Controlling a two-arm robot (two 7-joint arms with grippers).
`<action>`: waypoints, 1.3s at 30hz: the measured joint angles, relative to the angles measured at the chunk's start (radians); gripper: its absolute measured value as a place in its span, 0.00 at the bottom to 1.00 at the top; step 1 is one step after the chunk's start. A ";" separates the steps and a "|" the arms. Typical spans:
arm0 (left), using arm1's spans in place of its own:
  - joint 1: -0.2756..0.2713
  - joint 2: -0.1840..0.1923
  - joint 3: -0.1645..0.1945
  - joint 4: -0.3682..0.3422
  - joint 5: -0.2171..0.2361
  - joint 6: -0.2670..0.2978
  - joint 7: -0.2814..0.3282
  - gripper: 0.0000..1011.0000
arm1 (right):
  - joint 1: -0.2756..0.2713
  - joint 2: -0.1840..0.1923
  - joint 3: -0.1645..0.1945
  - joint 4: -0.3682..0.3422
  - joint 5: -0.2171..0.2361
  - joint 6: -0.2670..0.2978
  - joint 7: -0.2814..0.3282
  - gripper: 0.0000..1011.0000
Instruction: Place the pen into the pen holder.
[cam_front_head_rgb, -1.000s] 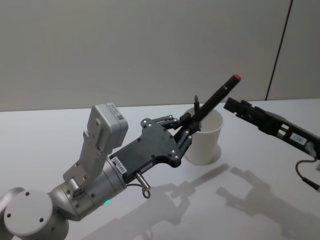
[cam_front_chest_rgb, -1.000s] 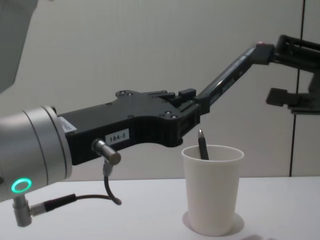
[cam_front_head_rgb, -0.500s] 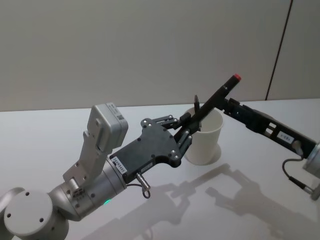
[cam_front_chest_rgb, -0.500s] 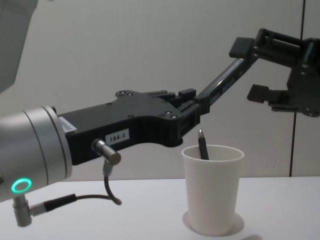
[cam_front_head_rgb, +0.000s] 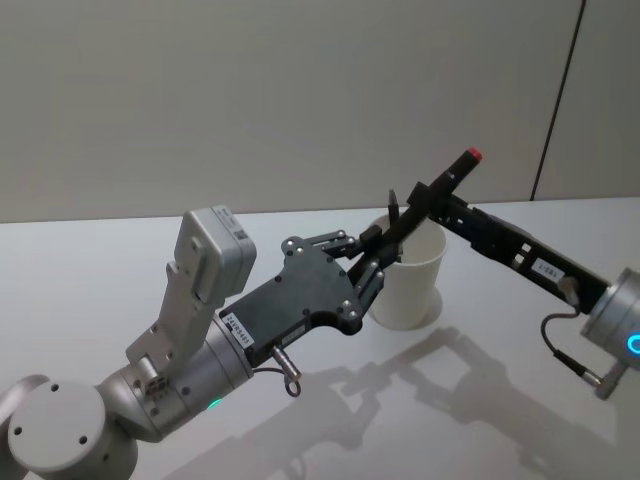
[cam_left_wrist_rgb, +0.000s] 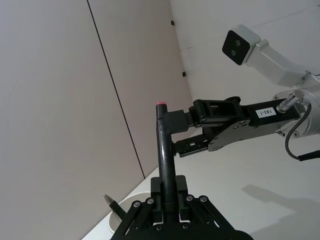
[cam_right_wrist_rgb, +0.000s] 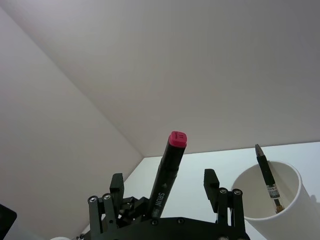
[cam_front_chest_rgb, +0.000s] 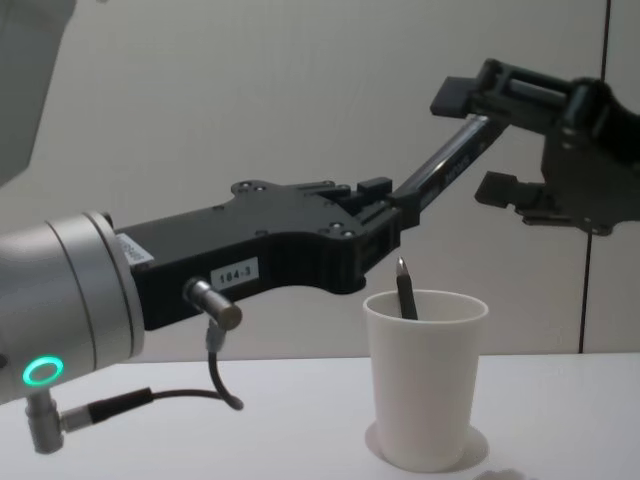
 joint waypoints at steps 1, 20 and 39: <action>0.000 0.000 0.000 0.000 0.000 0.000 0.000 0.17 | 0.001 -0.002 -0.002 0.000 0.000 -0.001 -0.006 0.99; 0.000 0.000 0.000 0.000 0.000 0.000 0.000 0.17 | 0.011 -0.027 -0.032 -0.001 0.031 -0.005 -0.088 0.99; 0.000 0.000 0.000 0.000 0.000 0.000 0.000 0.17 | 0.016 -0.018 -0.040 0.007 0.073 -0.024 -0.105 0.99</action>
